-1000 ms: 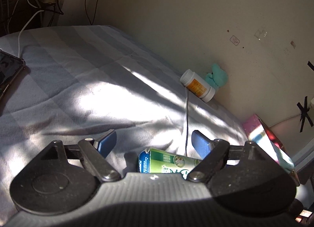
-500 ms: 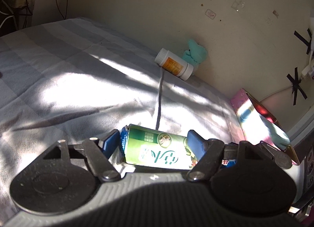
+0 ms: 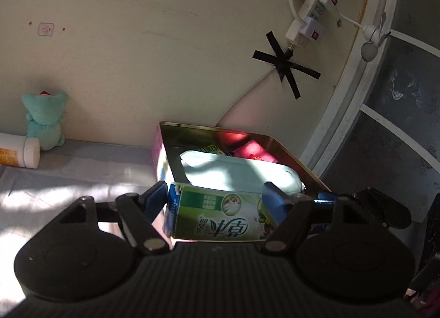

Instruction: Organize objects

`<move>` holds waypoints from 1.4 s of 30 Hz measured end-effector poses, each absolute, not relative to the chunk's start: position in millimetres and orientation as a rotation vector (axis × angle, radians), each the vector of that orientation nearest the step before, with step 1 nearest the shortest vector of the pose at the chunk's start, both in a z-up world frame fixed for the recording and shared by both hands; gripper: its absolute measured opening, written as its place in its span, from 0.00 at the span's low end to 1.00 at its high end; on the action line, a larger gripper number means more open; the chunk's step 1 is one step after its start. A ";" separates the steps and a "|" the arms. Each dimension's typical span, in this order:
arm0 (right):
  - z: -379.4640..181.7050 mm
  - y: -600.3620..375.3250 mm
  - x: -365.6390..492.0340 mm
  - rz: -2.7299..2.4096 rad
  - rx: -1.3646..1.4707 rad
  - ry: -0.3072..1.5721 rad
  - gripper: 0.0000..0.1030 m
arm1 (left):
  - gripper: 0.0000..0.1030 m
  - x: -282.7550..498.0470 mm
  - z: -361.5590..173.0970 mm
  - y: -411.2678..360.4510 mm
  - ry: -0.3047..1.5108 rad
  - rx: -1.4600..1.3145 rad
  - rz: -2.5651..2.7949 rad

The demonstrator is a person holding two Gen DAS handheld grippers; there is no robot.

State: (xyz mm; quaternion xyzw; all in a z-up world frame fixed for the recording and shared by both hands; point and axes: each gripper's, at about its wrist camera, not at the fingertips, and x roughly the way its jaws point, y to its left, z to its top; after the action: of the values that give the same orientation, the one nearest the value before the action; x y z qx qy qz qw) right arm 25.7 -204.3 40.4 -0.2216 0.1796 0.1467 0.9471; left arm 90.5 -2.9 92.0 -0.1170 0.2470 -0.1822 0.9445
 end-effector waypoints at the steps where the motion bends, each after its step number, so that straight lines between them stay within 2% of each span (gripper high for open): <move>1: 36.0 -210.1 31.0 0.263 -0.467 0.373 0.76 | 0.75 99.9 86.7 -13.7 0.522 -0.230 -0.389; 3: 29.0 -223.0 41.6 0.143 -0.459 0.375 0.83 | 0.75 112.7 75.7 -28.2 0.563 -0.214 -0.392; 6: 31.8 -242.1 41.1 0.120 -0.314 0.364 0.83 | 0.75 112.5 64.6 -32.9 0.596 -0.199 -0.357; 15: 39.7 -235.9 -0.9 0.256 0.010 0.229 0.84 | 0.76 56.4 76.4 11.6 0.499 -0.200 -0.275; 26: 43.9 -171.4 -21.9 0.461 0.142 0.235 0.83 | 0.79 15.2 52.4 86.1 0.462 -0.209 -0.067; 31: 31.8 -129.5 -26.0 0.544 0.091 0.306 0.81 | 0.79 6.6 34.5 121.2 0.457 -0.194 0.068; 39: 15.4 -78.6 -23.8 0.612 0.028 0.371 0.68 | 0.79 12.1 8.6 159.1 0.501 -0.279 0.162; 42: 1.1 -74.1 -17.9 0.601 0.035 0.425 0.67 | 0.79 11.1 6.7 161.4 0.501 -0.301 0.163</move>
State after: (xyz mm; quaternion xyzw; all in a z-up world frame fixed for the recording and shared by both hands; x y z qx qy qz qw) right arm -17.9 -74.1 1.1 0.0169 0.2076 0.2936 0.9330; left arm 11.1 161.4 6.7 -0.1480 0.2469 0.0803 0.9543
